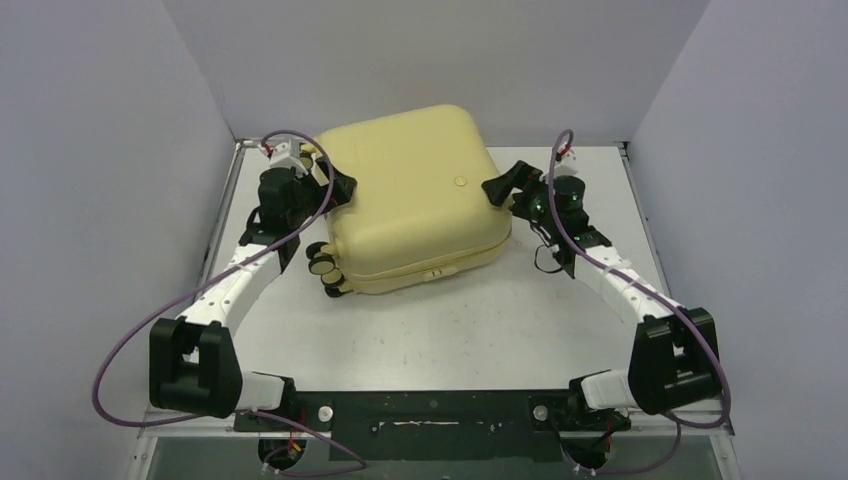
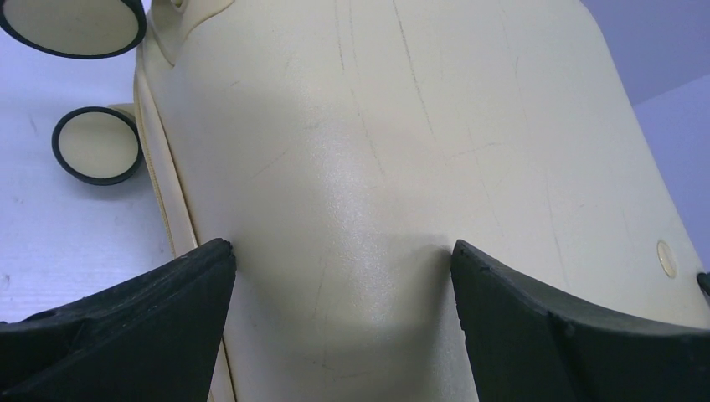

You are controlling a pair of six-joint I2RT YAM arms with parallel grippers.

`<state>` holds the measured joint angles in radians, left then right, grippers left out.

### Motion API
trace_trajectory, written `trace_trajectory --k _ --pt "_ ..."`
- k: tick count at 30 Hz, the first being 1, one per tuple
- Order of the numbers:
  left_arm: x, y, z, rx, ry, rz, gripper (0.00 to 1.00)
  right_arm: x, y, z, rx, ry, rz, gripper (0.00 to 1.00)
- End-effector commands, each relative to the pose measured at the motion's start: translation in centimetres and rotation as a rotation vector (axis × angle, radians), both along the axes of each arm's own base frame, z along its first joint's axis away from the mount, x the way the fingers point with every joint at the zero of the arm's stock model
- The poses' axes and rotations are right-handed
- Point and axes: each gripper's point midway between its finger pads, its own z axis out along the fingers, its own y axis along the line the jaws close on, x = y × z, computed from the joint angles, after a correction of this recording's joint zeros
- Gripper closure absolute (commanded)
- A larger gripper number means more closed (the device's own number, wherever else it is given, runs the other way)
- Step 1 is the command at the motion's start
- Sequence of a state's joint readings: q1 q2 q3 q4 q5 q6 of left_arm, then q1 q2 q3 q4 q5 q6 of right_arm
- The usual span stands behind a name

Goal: Pack the luggage
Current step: Zip the luggage at the center of the board.

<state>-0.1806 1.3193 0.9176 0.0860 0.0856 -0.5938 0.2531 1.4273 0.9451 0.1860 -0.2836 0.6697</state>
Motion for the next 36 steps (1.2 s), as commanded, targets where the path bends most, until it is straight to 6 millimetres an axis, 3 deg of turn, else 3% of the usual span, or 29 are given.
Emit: trace_trajectory --k 1,4,7,10,13,17,21,24,27,29,32,33,34,35,36 --pt "-3.1 -8.7 -2.9 -0.085 0.126 -0.436 0.09 -14.4 4.7 -11.6 0.028 0.521 0.239 0.07" --pt "-1.7 -9.2 -2.2 -0.081 0.108 -0.453 0.09 -17.1 4.9 -11.9 0.037 0.524 0.205 0.07" --pt "-0.5 -9.1 -1.7 -0.062 0.097 -0.433 0.08 -18.8 4.9 -10.9 0.043 0.495 0.176 0.06" --pt "0.4 -6.3 0.0 0.017 0.065 -0.309 0.06 -18.0 3.1 -7.5 -0.012 0.387 0.101 0.05" --pt "0.1 -1.6 4.1 0.082 0.0 -0.086 0.03 -15.9 0.8 -2.4 -0.124 0.257 0.027 0.02" --pt "-3.3 4.1 9.7 0.128 -0.101 0.192 0.03 -12.2 -1.5 4.4 -0.209 0.115 -0.039 0.0" --pt "-7.9 5.5 12.4 0.05 -0.171 0.249 0.03 -6.8 -2.9 8.5 -0.132 0.025 -0.053 0.0" --pt "-10.8 4.3 10.7 -0.064 -0.1 0.198 0.03 -1.9 -1.2 10.6 -0.13 -0.061 0.021 0.01" --pt "-13.5 2.2 7.1 -0.149 0.04 0.111 0.03 3.1 0.7 11.3 -0.099 -0.116 0.089 0.02" --pt "-15.3 0.7 5.1 -0.196 0.108 0.046 0.03 6.3 1.2 11.7 -0.081 -0.159 0.1 0.02" --pt "-17.5 -0.9 4.0 -0.255 0.126 -0.038 0.03 10.5 1.4 12.2 -0.103 -0.206 0.101 0.02" --pt "-18.0 -1.3 4.0 -0.267 0.119 -0.058 0.03 11.9 1.6 11.8 -0.113 -0.203 0.113 0.02" --pt "-18.6 -1.5 4.1 -0.27 0.111 -0.077 0.03 13.5 2.1 10.1 -0.128 -0.176 0.138 0.02" --pt "-18.8 -1.6 3.9 -0.263 0.114 -0.093 0.03 14.2 2.5 10.5 -0.136 -0.186 0.161 0.02" --pt "-19.0 -1.8 3.6 -0.256 0.122 -0.104 0.03 15.1 3.0 9.6 -0.144 -0.175 0.192 0.02"
